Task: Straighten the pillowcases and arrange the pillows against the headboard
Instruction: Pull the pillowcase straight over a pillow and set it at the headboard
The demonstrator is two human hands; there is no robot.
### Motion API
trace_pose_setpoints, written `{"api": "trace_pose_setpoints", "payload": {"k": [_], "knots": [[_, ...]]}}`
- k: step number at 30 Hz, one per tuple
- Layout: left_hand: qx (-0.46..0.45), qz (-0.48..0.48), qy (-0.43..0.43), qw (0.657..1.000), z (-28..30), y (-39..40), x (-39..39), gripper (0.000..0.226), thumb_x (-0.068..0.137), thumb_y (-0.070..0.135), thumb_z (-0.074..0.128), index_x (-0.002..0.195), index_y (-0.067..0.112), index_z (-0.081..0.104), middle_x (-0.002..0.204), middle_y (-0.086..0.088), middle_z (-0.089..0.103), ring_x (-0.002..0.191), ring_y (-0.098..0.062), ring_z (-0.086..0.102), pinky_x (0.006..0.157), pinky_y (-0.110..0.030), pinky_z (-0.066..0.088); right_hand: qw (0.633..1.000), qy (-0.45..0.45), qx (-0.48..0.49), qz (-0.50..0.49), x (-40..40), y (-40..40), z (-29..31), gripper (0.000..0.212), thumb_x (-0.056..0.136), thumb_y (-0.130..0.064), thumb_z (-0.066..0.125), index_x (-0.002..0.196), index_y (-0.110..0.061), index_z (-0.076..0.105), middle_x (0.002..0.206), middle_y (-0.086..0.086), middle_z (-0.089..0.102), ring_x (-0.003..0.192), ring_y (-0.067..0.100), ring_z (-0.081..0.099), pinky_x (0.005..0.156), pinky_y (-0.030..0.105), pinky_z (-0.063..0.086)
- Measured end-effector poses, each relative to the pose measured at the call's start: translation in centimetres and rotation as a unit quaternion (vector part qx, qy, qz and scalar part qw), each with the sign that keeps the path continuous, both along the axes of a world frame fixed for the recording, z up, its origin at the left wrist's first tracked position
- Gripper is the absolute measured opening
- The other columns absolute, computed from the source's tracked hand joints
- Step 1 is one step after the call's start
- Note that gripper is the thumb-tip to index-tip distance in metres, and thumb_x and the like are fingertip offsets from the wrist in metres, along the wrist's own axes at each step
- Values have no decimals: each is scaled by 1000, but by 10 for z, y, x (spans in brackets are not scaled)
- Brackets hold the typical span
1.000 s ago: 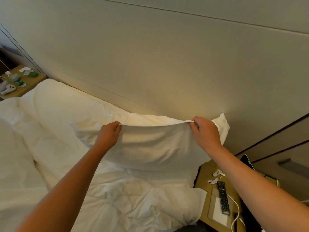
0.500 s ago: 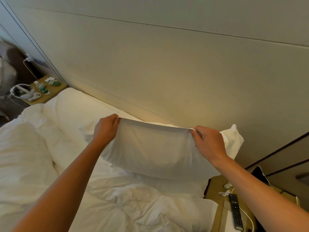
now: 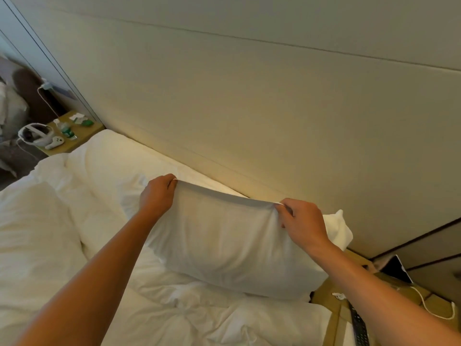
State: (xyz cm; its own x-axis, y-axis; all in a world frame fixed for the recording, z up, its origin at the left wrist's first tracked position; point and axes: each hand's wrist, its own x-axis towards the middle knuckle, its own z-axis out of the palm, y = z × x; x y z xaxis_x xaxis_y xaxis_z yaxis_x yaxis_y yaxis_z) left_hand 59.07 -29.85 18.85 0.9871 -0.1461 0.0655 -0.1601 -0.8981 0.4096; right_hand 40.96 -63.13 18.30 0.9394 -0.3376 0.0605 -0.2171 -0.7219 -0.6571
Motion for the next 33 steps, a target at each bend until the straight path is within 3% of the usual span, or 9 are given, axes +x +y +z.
{"api": "trace_pose_setpoints", "payload": {"k": [5,13,19,28,30,32,33], "knots": [[-57,33,25,998,-26,9,2,36,108,33,38,117,19,69,111,-10,73,100,-33,65,88,-43,53,999,11,39,-24,22,9,-14,39,102,-36,57,65,-25,62,63,-5,66,64,17,62,66,39,53],[-56,8,35,998,-20,-18,67,36,108,31,38,119,16,69,116,-10,72,104,-31,65,95,-44,53,992,0,97,-82,60,5,-17,35,100,-25,58,66,-15,63,64,3,64,64,26,60,62,41,50],[-50,1,9,999,-8,-55,110,32,107,29,40,106,18,70,103,-8,73,92,-28,65,81,-36,49,989,-10,96,-116,88,-18,-2,37,99,-25,60,67,-8,64,63,11,64,65,33,61,57,38,45],[-110,-46,-23,993,8,-107,151,31,104,20,45,110,10,74,109,-13,74,102,-33,66,91,-42,52,984,-51,59,-163,115,-54,13,38,100,-29,58,72,-5,64,67,15,63,67,36,58,56,36,39],[-105,-51,-18,993,-11,-115,147,28,102,18,51,115,10,73,122,-15,70,117,-34,62,100,-42,47,987,-44,33,-150,114,-55,2,28,103,-26,55,81,-14,67,79,5,68,80,31,63,70,39,46],[-73,-48,25,996,-40,-123,129,37,103,26,55,136,14,62,149,-15,52,141,-34,43,115,-43,34,993,-16,-33,-111,107,-55,-15,15,104,-24,57,112,-21,70,120,1,70,118,27,61,103,43,45],[-56,-43,58,996,-55,-126,117,46,103,33,54,146,17,52,158,-14,40,148,-33,32,120,-45,27,994,13,-68,-89,102,-55,-25,26,104,-26,58,129,-22,64,141,2,61,136,27,51,117,45,37]]}}
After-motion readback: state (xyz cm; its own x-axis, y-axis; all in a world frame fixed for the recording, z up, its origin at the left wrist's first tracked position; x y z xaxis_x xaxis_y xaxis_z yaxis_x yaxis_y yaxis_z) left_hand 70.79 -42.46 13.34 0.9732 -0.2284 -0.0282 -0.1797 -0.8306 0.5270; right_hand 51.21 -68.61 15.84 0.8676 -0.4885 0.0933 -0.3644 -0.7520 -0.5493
